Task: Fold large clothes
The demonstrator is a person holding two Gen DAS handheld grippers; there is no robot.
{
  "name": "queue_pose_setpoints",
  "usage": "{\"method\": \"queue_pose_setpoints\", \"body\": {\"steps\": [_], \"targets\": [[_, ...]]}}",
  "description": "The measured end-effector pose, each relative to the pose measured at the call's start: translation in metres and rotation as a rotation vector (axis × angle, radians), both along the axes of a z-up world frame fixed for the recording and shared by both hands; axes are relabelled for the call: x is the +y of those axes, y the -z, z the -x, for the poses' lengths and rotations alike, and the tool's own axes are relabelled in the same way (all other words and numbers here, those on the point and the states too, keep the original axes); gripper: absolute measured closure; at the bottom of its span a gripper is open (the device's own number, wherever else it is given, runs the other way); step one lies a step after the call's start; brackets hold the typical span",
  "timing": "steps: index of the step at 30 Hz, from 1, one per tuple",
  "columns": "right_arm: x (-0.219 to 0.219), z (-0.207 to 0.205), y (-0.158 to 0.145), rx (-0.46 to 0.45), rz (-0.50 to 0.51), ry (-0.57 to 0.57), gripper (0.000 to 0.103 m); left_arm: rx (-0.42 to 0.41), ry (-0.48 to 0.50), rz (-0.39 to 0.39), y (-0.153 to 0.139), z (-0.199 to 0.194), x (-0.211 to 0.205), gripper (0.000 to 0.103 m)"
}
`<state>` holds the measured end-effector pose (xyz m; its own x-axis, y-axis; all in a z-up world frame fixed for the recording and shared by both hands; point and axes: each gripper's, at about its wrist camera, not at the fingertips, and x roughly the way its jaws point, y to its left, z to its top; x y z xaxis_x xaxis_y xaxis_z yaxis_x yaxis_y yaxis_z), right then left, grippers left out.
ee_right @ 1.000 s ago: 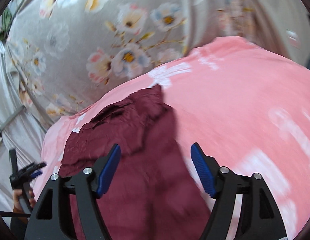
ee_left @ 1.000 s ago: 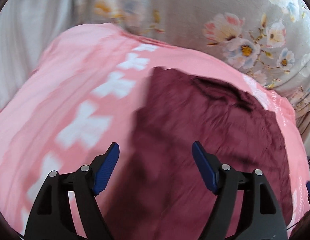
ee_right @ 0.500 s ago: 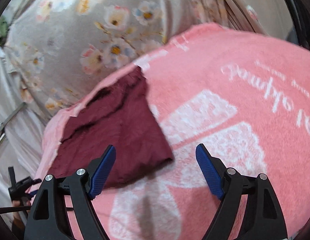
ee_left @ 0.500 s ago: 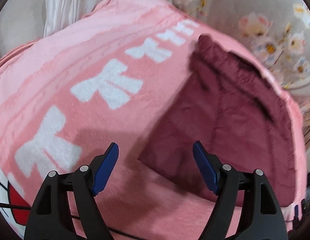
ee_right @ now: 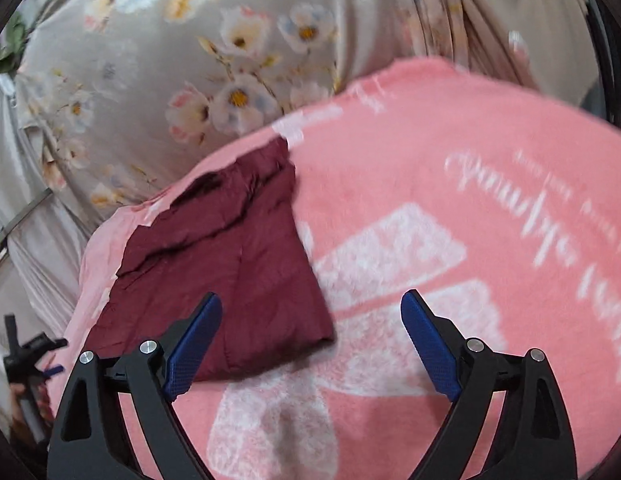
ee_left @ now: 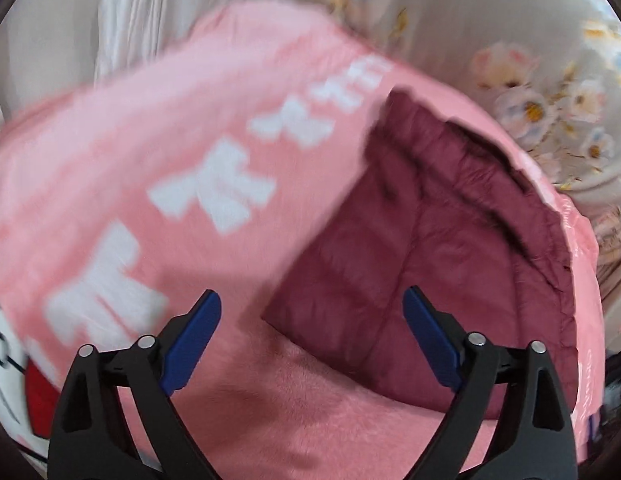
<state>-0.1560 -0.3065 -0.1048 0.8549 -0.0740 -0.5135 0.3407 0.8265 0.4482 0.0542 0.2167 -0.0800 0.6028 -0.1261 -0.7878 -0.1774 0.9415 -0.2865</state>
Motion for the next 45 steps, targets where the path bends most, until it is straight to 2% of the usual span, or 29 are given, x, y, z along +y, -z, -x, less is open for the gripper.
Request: {"method": "queue_pose_setpoints", "body": {"steps": [4,6,7,9,10,11,12,14,18,22,25,29,32,35,39,45], "targets": [[0.009,-0.025,0.026,0.087,-0.002,-0.002,0.014,0.061,-0.044,0.056,0.033,-0.012,0.007,0.017],[0.011,-0.029,0.032,0.123,-0.003,0.007,0.014,0.034,-0.069,0.043,0.037,-0.014,0.007,0.017],[0.013,-0.029,0.030,0.125,0.010,0.005,0.019,0.039,-0.069,0.033,0.037,-0.015,0.004,0.018],[0.018,-0.032,0.028,0.121,0.013,-0.049,0.055,0.027,-0.044,0.044,0.034,-0.015,-0.002,0.043],[0.019,-0.036,0.028,0.129,0.003,-0.071,0.081,0.033,0.025,0.102,0.033,-0.017,-0.007,0.071],[0.020,-0.037,0.028,0.123,-0.014,-0.088,0.095,0.039,0.046,0.131,0.032,-0.017,-0.009,0.084],[0.022,-0.034,0.025,0.096,-0.017,-0.088,0.098,0.032,0.051,0.142,0.029,-0.014,-0.010,0.089],[0.028,-0.022,0.013,0.042,0.012,-0.096,0.099,-0.003,0.073,0.144,0.017,-0.004,-0.011,0.096],[0.041,0.022,-0.022,-0.093,0.072,-0.152,0.100,-0.075,0.133,0.179,-0.019,0.031,-0.005,0.098],[0.050,0.077,-0.058,-0.188,0.153,-0.197,0.101,-0.201,0.193,0.222,-0.068,0.088,0.013,0.099],[0.053,0.113,-0.088,-0.228,0.211,-0.192,0.101,-0.275,0.197,0.227,-0.102,0.118,0.026,0.099],[0.053,0.127,-0.126,-0.313,0.253,-0.160,0.101,-0.387,0.194,0.248,-0.149,0.134,0.032,0.099],[0.047,0.097,-0.144,-0.347,0.268,-0.127,0.101,-0.425,0.205,0.220,-0.168,0.116,0.026,0.099],[0.028,0.042,-0.147,-0.348,0.229,-0.070,0.101,-0.410,0.203,0.160,-0.170,0.072,0.011,0.098],[-0.003,-0.045,-0.136,-0.278,0.146,-0.002,0.103,-0.337,0.185,0.078,-0.150,-0.002,-0.009,0.098],[-0.026,-0.147,-0.107,-0.144,0.139,0.078,0.103,-0.217,0.119,-0.097,-0.093,-0.117,-0.041,0.098]]}}
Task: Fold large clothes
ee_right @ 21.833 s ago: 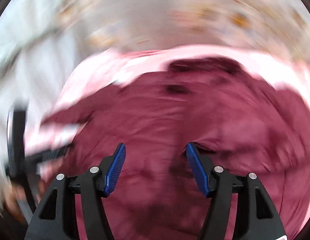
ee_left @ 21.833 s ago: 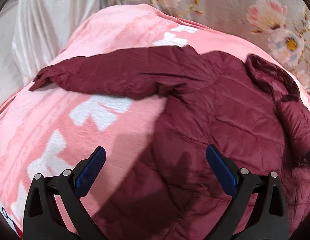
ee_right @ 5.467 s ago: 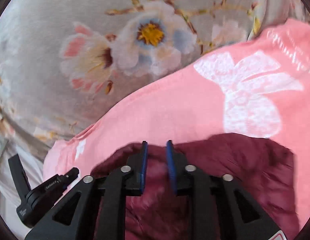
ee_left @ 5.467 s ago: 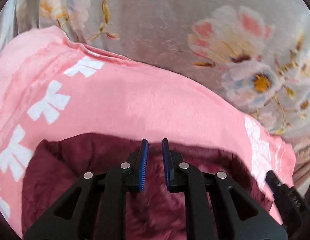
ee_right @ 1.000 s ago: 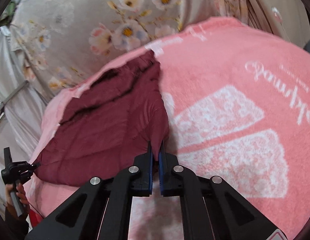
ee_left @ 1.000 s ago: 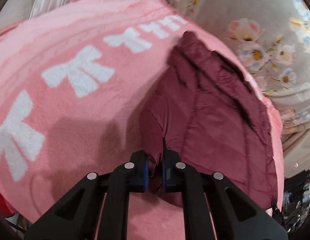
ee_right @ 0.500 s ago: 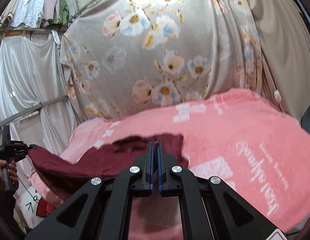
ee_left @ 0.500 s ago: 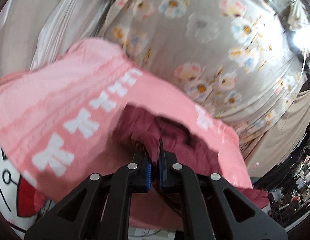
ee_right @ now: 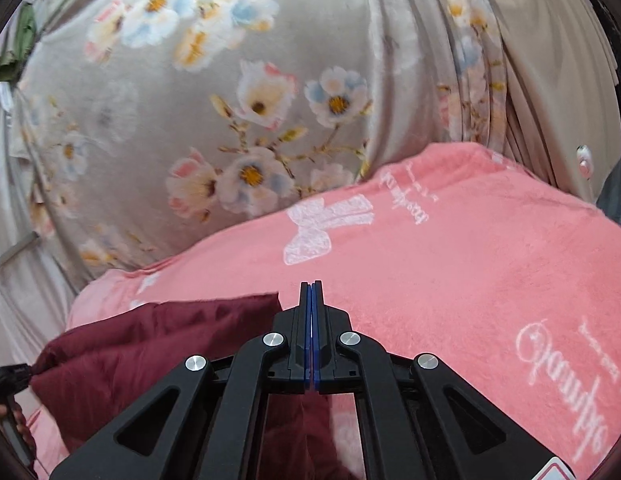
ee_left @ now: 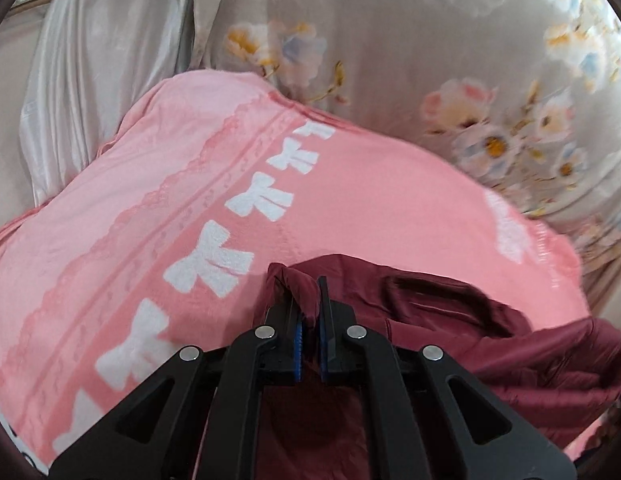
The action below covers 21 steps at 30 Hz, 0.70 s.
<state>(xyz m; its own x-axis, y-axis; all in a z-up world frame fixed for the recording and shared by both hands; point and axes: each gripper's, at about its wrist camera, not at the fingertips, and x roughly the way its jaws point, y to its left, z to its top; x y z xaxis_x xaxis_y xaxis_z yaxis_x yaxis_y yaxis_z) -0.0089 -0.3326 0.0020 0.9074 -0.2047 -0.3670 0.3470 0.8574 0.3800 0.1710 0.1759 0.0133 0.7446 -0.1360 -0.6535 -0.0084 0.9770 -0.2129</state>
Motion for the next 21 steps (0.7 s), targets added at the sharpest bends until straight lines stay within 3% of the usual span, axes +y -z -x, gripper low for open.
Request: {"method": "queue_pose_setpoints", "body": {"steps": [6,10,12,14,16,21], "targets": [[-0.006,-0.060,0.036,0.131,-0.041,0.016,0.102,0.109,-0.034,-0.113,0.066,-0.073,-0.023,0.093],[0.014,-0.055,0.034,0.146,-0.003,-0.024,0.087,0.117,-0.039,-0.125,0.075,-0.077,-0.022,0.091],[0.025,-0.052,0.035,0.189,0.033,-0.042,0.070,0.072,-0.051,-0.121,0.061,-0.066,-0.017,0.074],[0.030,-0.053,0.042,0.219,0.012,-0.069,0.044,0.005,-0.091,-0.114,0.044,-0.055,-0.010,0.028],[0.026,-0.064,0.051,0.258,-0.017,-0.059,0.042,-0.073,-0.111,-0.086,0.026,-0.042,-0.002,0.019],[0.015,-0.101,0.068,0.338,-0.116,-0.076,0.046,0.074,0.022,-0.080,0.046,-0.072,-0.013,0.019]]}}
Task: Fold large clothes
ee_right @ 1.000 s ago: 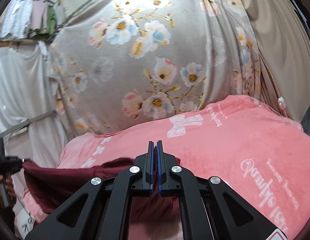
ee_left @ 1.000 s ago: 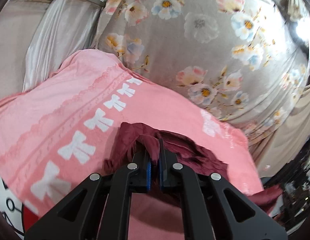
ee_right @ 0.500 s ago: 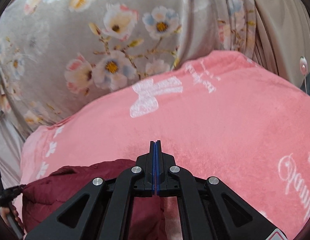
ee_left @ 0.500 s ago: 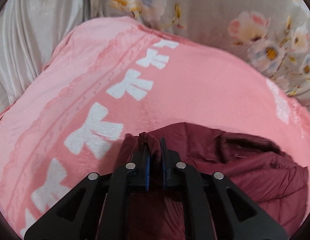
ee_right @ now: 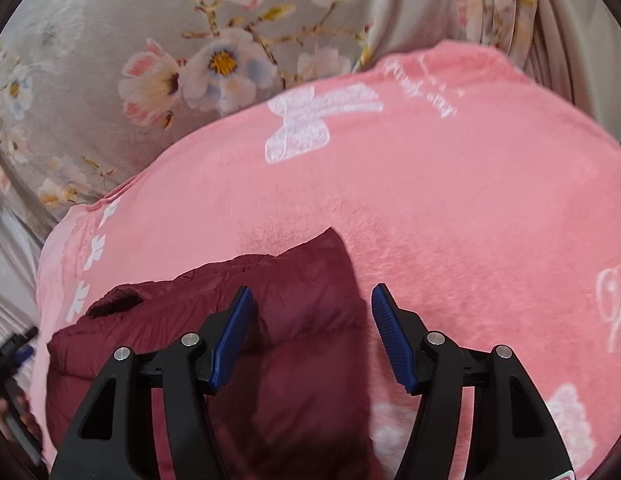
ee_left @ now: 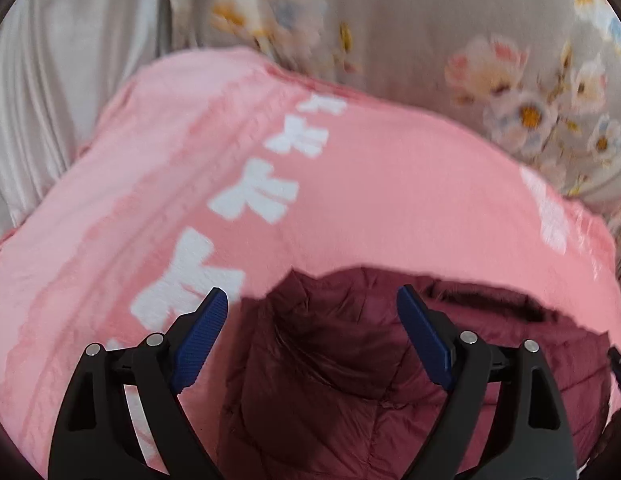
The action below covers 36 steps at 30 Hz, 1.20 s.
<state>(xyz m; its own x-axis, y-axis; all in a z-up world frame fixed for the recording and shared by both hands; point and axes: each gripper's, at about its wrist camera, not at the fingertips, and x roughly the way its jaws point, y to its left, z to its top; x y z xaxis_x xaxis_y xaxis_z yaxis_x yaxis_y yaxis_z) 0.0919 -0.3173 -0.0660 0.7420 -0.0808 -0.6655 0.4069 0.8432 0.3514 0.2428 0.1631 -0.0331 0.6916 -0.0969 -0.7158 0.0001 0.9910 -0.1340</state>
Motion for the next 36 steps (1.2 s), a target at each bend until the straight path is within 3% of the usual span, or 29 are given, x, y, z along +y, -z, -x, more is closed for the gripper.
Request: {"method": "queue_pose_setpoints", "body": {"steps": [1,2,3,5,6,7,10,12,15,18,21,22,23,24,25,29,30,32,34,36], "targets": [[0.001,-0.007,0.003,0.014,-0.014,-0.016,0.060,0.045,0.017,-0.008,0.013,-0.009,-0.004,0.019],[0.005,-0.011,0.003,0.024,-0.001,-0.022,0.083,0.076,0.026,-0.005,0.022,-0.014,-0.006,0.023],[0.007,-0.012,0.002,0.027,0.010,-0.027,0.092,0.104,0.027,0.003,0.030,-0.019,-0.007,0.031],[0.014,-0.008,-0.010,-0.018,0.034,-0.025,0.096,0.154,0.045,0.050,0.039,-0.024,-0.007,0.063],[0.019,-0.004,-0.021,-0.059,0.066,-0.015,0.097,0.149,0.049,0.083,0.034,-0.024,-0.007,0.075],[0.024,0.000,-0.034,-0.096,0.110,-0.005,0.097,0.133,0.035,0.075,0.028,-0.023,-0.007,0.100],[0.038,0.002,-0.061,-0.171,0.232,0.022,0.097,0.036,0.019,0.074,-0.002,-0.021,-0.008,0.100],[0.042,-0.009,-0.062,-0.155,0.285,0.031,0.097,0.019,0.011,0.068,-0.009,-0.028,-0.011,0.100],[0.035,-0.037,-0.030,-0.042,0.318,0.034,0.097,0.058,0.000,0.021,0.008,-0.045,-0.021,0.101],[0.024,-0.044,-0.001,0.018,0.253,0.029,0.097,0.115,-0.002,0.007,0.032,-0.049,-0.024,0.100],[0.022,-0.025,-0.006,-0.052,0.235,0.020,0.097,0.080,0.016,0.073,0.027,-0.034,-0.012,0.097],[0.022,-0.015,-0.013,-0.102,0.237,0.010,0.097,0.076,0.030,0.110,0.025,-0.030,-0.007,0.082],[0.024,-0.008,-0.017,-0.133,0.236,0.002,0.097,0.072,0.047,0.152,0.023,-0.027,-0.001,0.053],[0.025,-0.005,-0.020,-0.148,0.234,-0.001,0.097,0.064,0.054,0.182,0.022,-0.026,0.003,0.036],[0.025,-0.001,-0.023,-0.164,0.220,-0.011,0.097,0.057,0.049,0.190,0.021,-0.026,0.004,0.011],[0.031,0.000,-0.029,-0.184,0.204,-0.021,0.097,0.072,0.051,0.145,0.027,-0.036,-0.004,0.011],[0.034,0.002,-0.031,-0.196,0.205,-0.023,0.097,0.083,0.058,0.151,0.030,-0.039,-0.005,0.016],[0.037,0.006,-0.035,-0.209,0.211,-0.026,0.097,0.142,0.105,0.159,0.039,-0.044,-0.013,0.076],[0.039,0.013,-0.041,-0.232,0.225,-0.024,0.097,0.122,0.102,0.178,0.034,-0.037,-0.012,0.098],[0.042,0.027,-0.052,-0.291,0.237,-0.020,0.097,0.048,0.095,0.215,0.016,-0.021,-0.003,0.100]]}}
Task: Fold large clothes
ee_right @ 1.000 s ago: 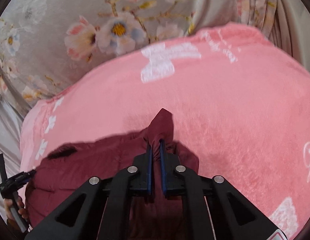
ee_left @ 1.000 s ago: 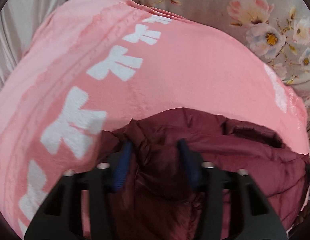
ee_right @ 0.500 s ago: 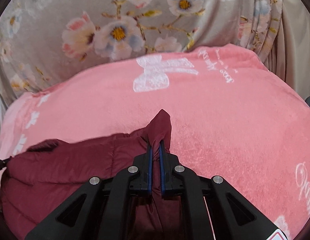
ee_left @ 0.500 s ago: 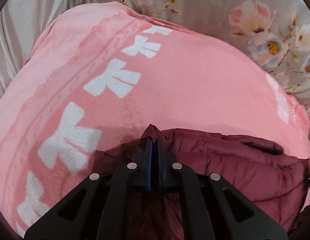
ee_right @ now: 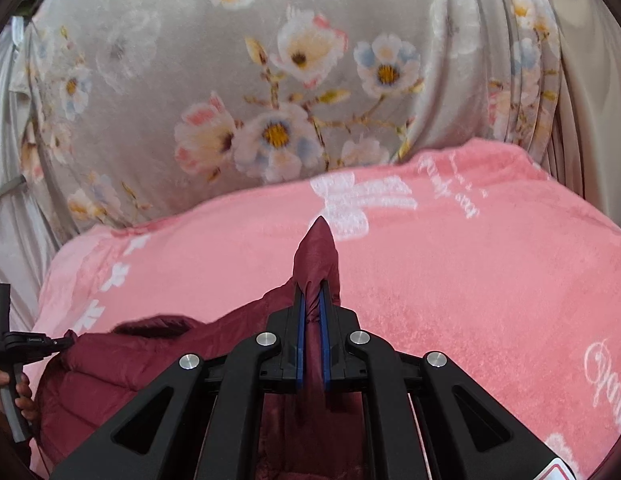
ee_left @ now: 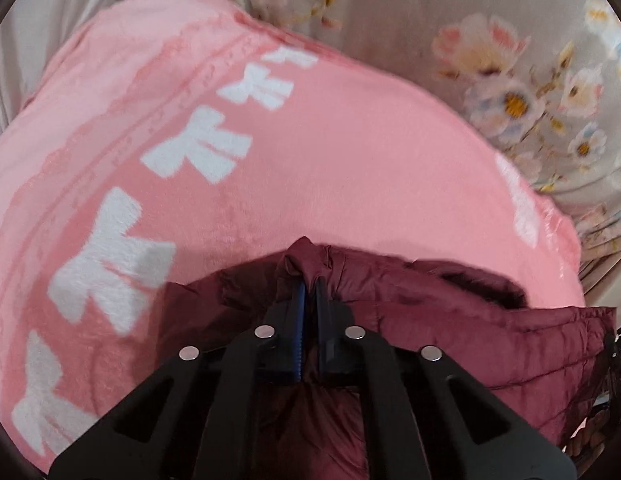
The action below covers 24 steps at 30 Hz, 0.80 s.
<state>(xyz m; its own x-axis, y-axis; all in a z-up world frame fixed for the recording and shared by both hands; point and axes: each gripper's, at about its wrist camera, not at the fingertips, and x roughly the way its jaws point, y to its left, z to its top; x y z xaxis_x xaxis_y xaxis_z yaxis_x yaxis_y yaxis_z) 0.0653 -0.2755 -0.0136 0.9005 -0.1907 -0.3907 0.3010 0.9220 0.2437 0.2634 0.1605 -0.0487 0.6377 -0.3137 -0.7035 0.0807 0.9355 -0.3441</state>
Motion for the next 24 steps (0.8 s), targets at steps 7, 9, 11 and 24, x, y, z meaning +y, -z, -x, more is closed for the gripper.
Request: {"method": "queue_pose_setpoints", "body": {"steps": [7,9,11,24], "targets": [[-0.003,-0.003,-0.047,-0.148,0.005,0.051,0.097,-0.267,-0.065,0.078,-0.091,0.035,0.023,0.100],[-0.017,-0.045,-0.033,-0.031,-0.035,0.081,0.097,-0.244,-0.091,0.021,-0.092,0.010,0.011,0.100],[-0.026,-0.079,-0.003,0.112,-0.063,0.098,0.097,-0.171,-0.096,-0.038,-0.075,-0.018,-0.002,0.100],[-0.020,-0.080,0.088,0.431,-0.063,0.018,0.092,0.072,-0.080,-0.296,0.054,-0.022,-0.028,0.100]]}}
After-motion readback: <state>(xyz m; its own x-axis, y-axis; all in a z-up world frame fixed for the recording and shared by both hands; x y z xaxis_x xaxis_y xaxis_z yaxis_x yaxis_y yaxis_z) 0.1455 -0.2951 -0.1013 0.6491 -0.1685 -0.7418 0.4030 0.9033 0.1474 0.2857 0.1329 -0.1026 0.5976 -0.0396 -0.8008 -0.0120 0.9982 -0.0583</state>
